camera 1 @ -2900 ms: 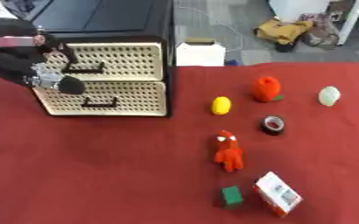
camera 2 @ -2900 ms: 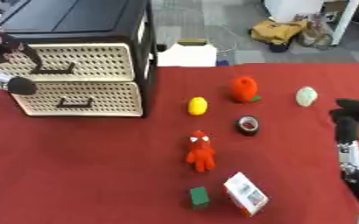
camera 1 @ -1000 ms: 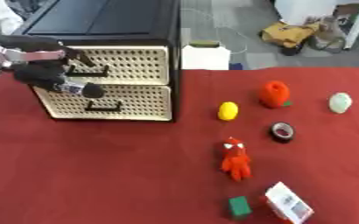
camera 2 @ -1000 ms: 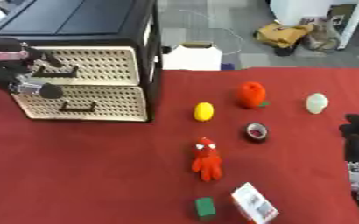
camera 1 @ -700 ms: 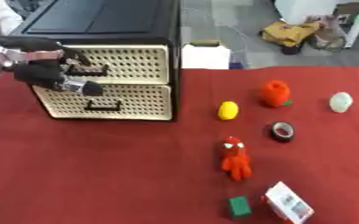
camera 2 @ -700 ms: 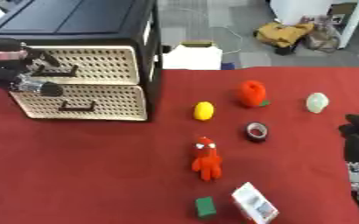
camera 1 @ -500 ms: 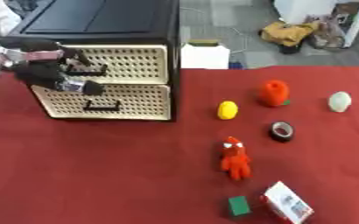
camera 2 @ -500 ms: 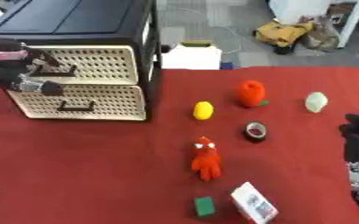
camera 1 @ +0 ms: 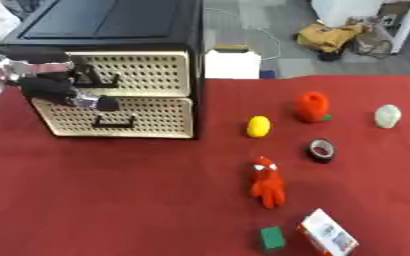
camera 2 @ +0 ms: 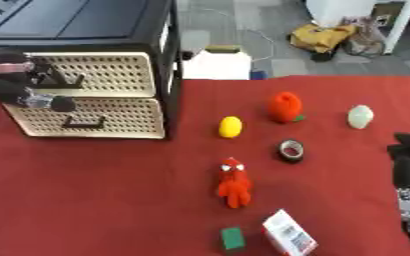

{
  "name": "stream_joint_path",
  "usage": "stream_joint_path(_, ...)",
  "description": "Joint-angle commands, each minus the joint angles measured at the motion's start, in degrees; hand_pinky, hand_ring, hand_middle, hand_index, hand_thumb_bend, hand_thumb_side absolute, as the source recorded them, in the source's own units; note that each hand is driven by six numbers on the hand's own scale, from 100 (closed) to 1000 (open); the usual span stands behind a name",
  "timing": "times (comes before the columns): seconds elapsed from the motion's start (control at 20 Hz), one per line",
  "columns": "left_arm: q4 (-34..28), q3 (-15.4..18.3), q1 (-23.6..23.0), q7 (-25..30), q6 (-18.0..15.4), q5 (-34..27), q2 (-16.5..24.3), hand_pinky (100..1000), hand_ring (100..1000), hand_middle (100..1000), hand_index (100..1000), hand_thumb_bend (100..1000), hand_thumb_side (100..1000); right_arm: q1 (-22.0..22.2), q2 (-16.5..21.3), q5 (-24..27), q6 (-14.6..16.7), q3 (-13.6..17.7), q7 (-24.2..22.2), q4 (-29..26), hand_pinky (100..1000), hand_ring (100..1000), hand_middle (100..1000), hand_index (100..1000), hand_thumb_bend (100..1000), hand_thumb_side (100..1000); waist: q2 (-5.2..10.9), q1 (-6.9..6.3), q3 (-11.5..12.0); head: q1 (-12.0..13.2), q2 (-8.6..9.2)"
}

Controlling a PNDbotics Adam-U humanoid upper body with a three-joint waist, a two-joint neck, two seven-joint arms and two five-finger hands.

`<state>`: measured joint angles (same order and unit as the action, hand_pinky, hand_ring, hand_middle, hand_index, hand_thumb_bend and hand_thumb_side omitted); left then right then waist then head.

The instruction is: Pick up objects from table and place into drawer.

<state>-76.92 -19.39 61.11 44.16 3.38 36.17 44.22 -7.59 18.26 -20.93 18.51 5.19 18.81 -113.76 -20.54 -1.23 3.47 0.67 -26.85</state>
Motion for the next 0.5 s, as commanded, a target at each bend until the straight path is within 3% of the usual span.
stream_joint_path(0.05, 0.13, 0.66, 1.2, 0.11, -0.23, 0.83, 0.85, 100, 100, 100, 909, 825, 1000, -0.54, 0.49, -0.43, 0.06, -0.02, -0.18, -0.83, 574, 615, 509, 726, 282, 822, 0.89, 0.09, -0.12, 0.27, 0.67)
stream_joint_path(0.5, 0.68, 0.36, 1.16, 0.72, -0.49, 2.57, 0.63, 100, 100, 100, 853, 830, 1000, -0.45, 0.42, -0.46, -0.03, 0.09, -0.15, -0.83, 575, 615, 508, 726, 282, 822, 0.94, 0.01, -0.25, 0.51, 0.64)
